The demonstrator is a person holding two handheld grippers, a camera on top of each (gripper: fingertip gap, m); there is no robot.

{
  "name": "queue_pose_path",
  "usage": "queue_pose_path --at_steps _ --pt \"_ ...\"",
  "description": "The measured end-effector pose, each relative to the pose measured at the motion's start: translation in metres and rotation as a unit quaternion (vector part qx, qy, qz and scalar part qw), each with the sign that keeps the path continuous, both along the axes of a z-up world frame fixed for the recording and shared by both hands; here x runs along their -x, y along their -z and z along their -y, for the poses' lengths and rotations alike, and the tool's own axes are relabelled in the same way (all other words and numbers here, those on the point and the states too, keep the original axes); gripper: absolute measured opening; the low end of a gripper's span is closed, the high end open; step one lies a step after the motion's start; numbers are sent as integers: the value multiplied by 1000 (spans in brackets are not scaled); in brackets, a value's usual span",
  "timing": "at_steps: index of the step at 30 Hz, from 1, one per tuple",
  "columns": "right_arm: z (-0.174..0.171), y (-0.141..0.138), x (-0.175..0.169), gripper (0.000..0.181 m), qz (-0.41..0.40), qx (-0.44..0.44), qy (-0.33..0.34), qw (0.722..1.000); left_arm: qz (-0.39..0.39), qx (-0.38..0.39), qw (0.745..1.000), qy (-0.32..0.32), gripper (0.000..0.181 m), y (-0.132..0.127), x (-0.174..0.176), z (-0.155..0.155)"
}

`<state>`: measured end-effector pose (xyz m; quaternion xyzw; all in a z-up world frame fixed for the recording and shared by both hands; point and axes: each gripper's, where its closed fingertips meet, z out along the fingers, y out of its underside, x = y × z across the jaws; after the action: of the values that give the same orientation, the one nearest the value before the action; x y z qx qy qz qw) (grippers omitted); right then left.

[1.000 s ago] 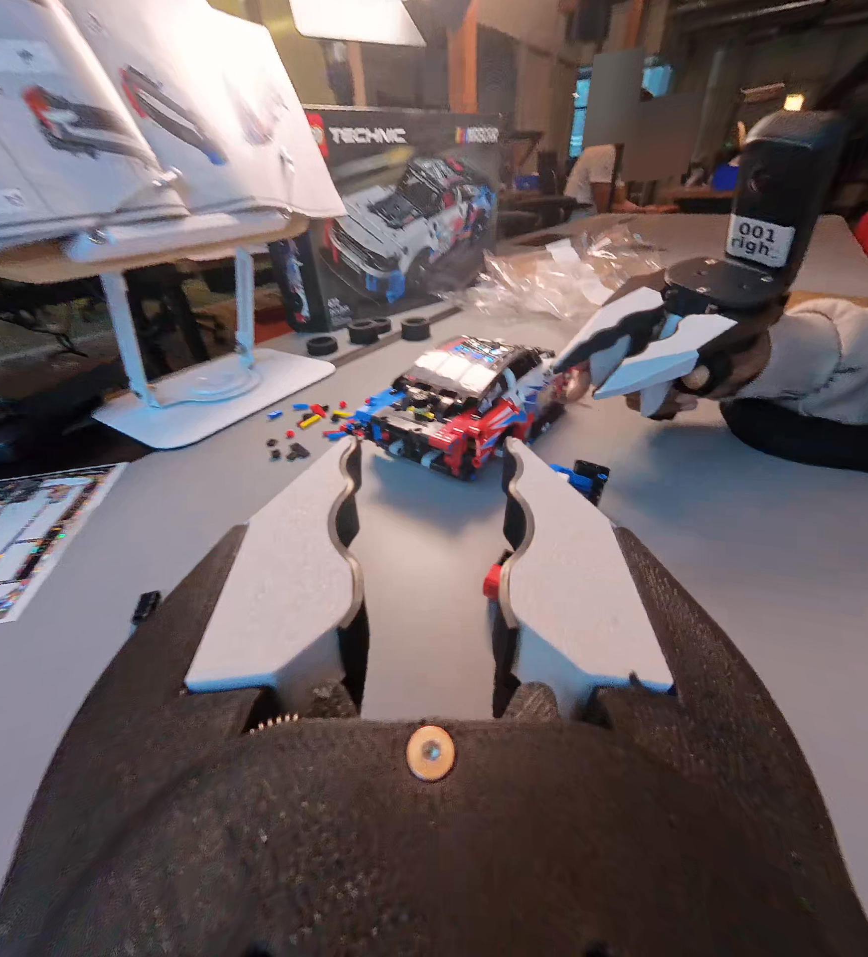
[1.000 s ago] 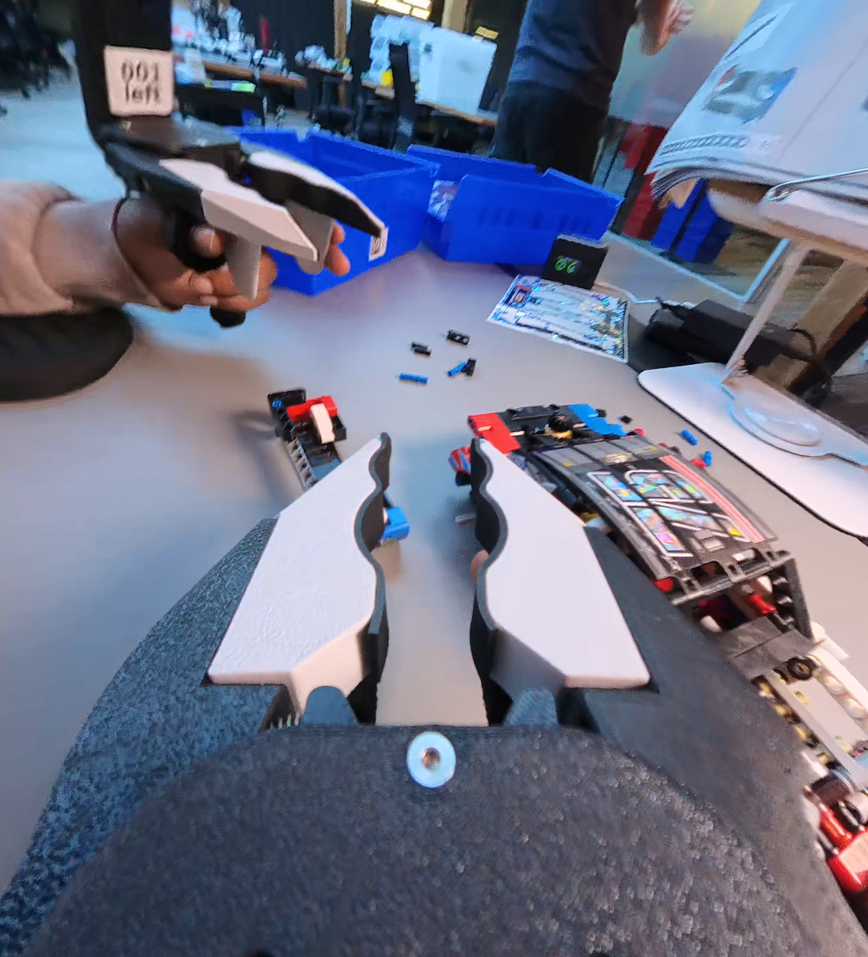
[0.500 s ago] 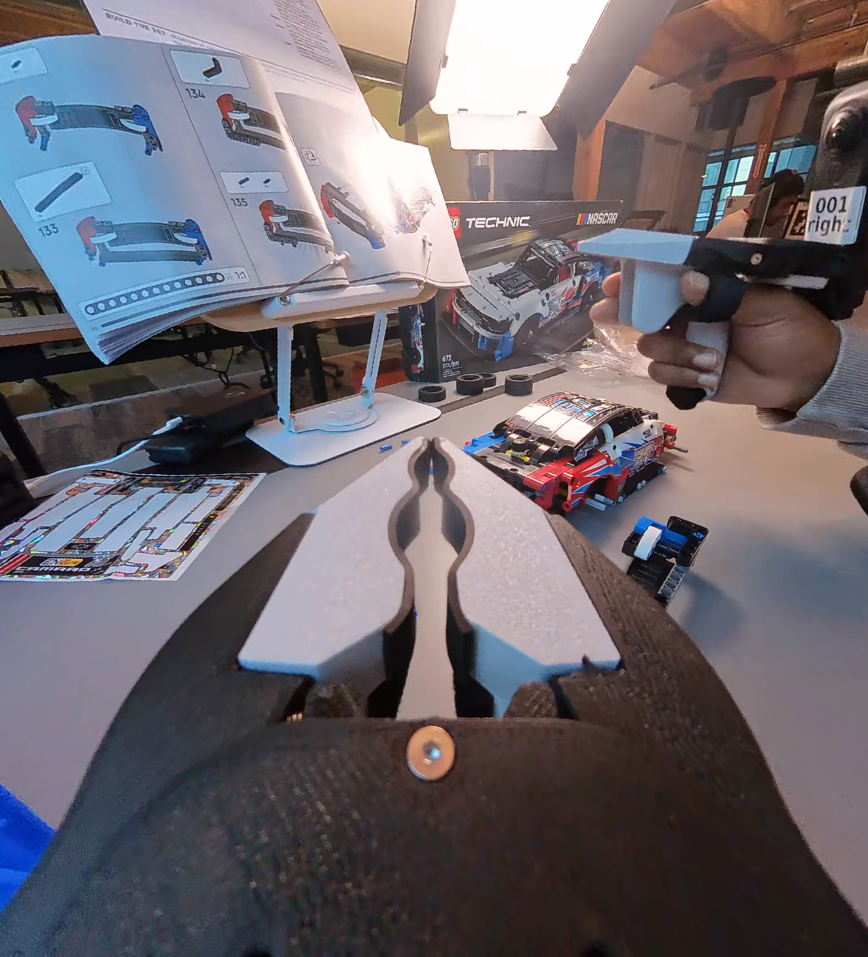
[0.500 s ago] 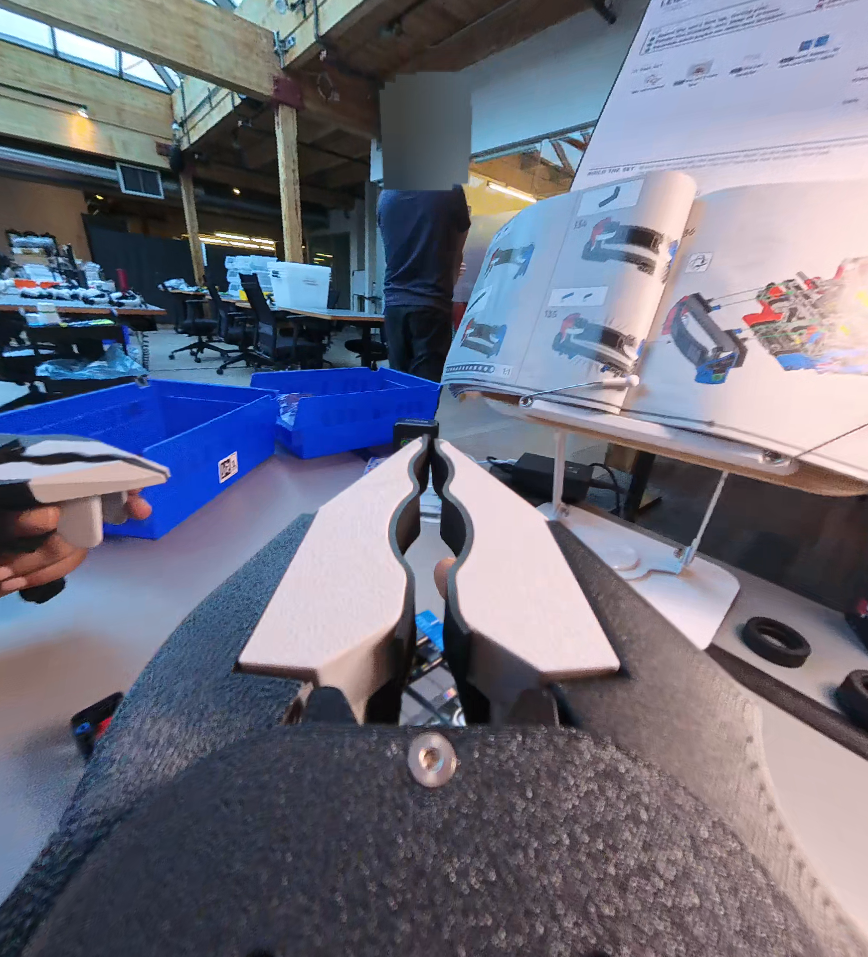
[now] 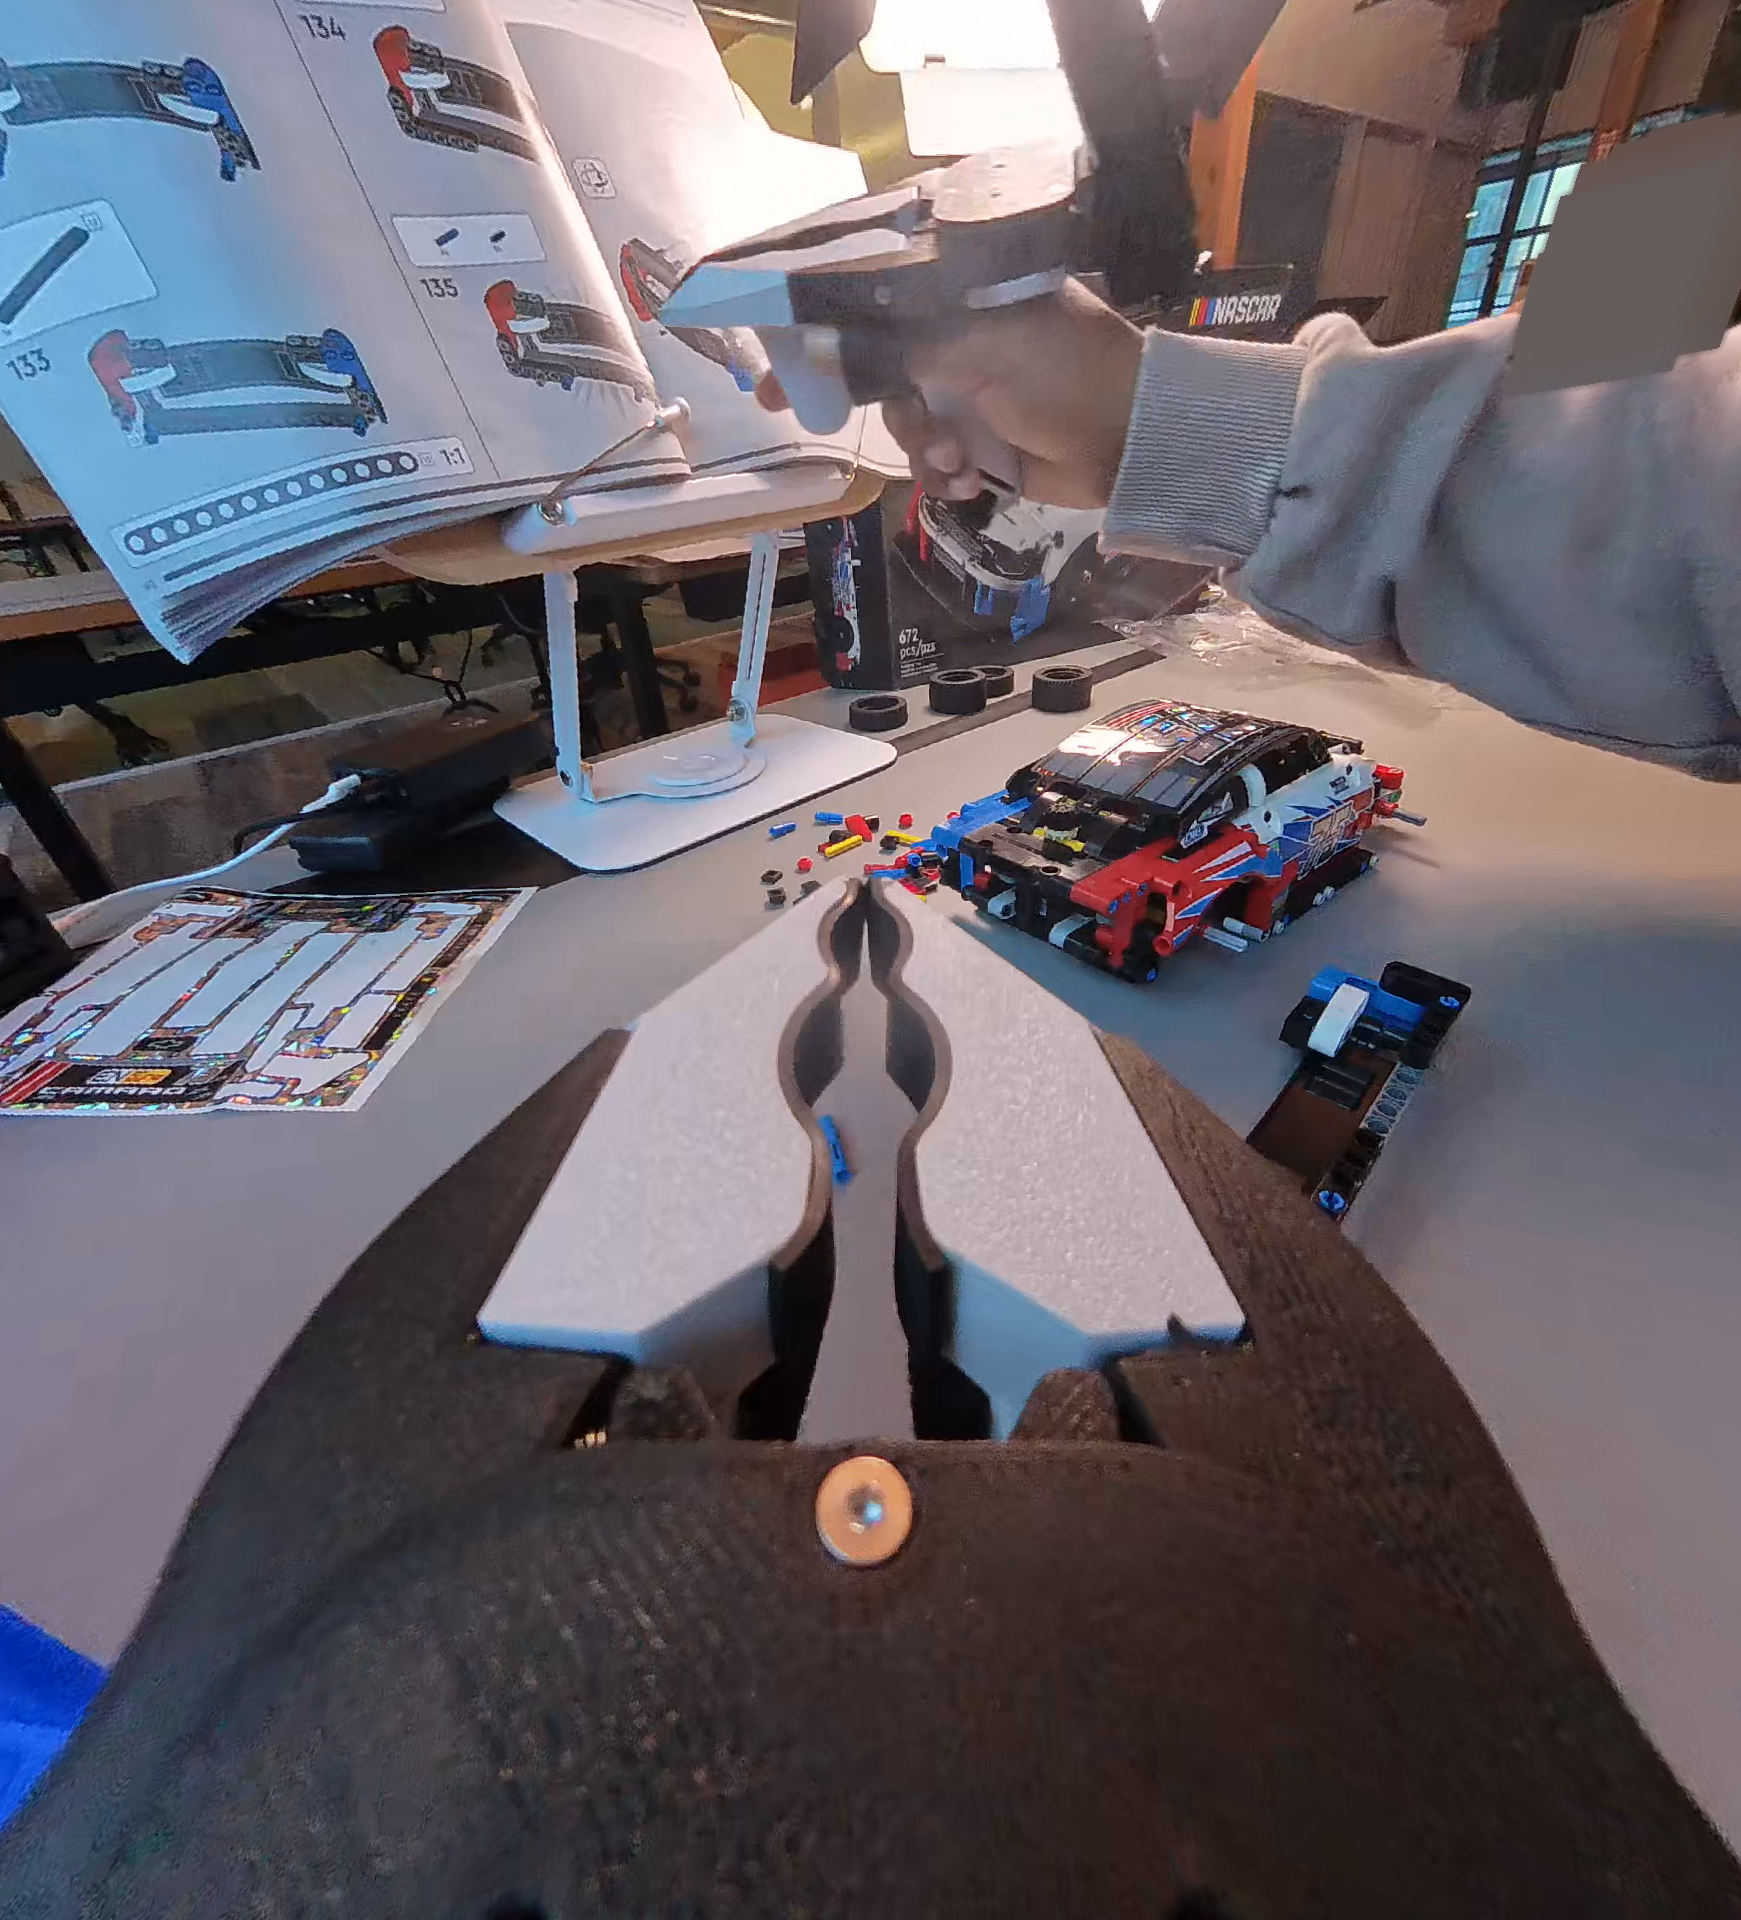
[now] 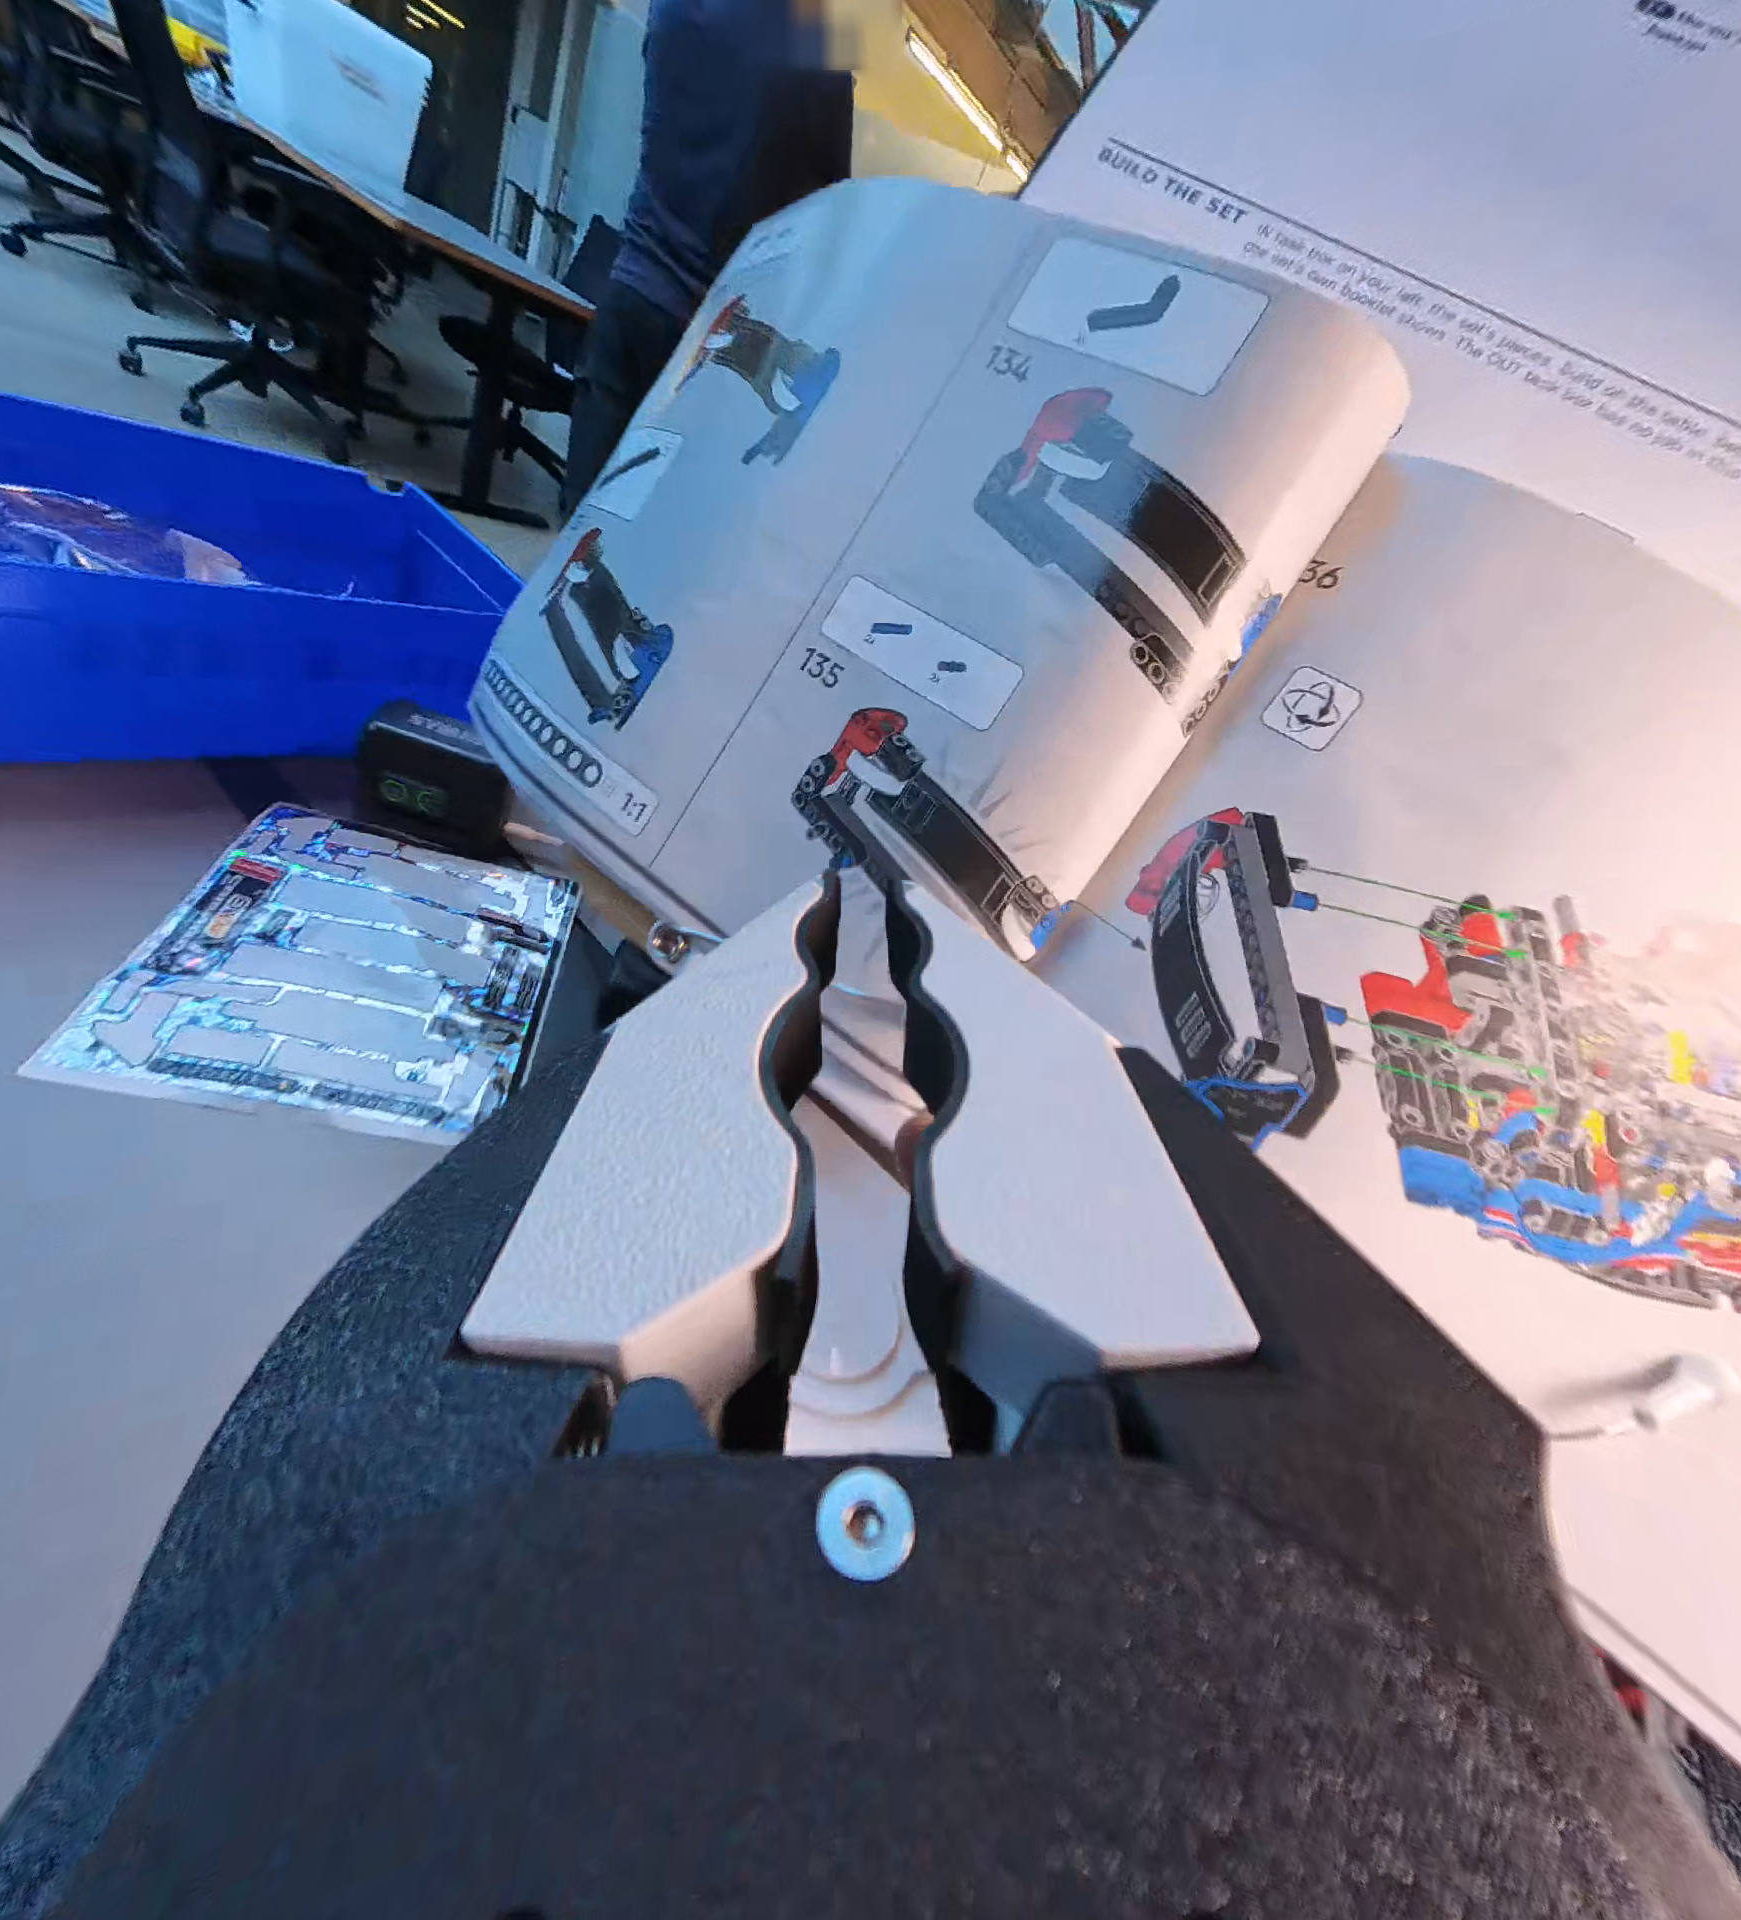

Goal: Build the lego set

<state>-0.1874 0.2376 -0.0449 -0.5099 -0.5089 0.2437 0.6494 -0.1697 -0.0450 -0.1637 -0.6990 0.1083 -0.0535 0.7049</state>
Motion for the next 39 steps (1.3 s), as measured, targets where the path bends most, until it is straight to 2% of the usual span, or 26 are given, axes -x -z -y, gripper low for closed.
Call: queue_pose_path --at_steps 3,7,14,19,27,33,39 --pt "-9 -7 24 5 -21 9 4 1000 -7 -2 1000 -6 0 0 1 0" --pt "-4 -18 48 2 -50 19 -6 999 -5 9 1000 2 0 6 -1 -3" --pt "-8 -23 62 3 -51 27 -2 998 -6 13 1000 15 0 9 -7 -5" --pt "-22 -21 44 1 -63 32 26 997 16 -2 1000 -25 7 1 11 -3" --pt "-32 -18 21 2 -63 35 22 997 21 13 999 -21 9 8 11 -7" --pt "-21 -19 0 3 -72 30 3 997 5 20 999 -26 9 11 10 -7" --pt "10 -27 -49 4 -99 47 -29 994 1 28 999 -25 10 15 9 -9"
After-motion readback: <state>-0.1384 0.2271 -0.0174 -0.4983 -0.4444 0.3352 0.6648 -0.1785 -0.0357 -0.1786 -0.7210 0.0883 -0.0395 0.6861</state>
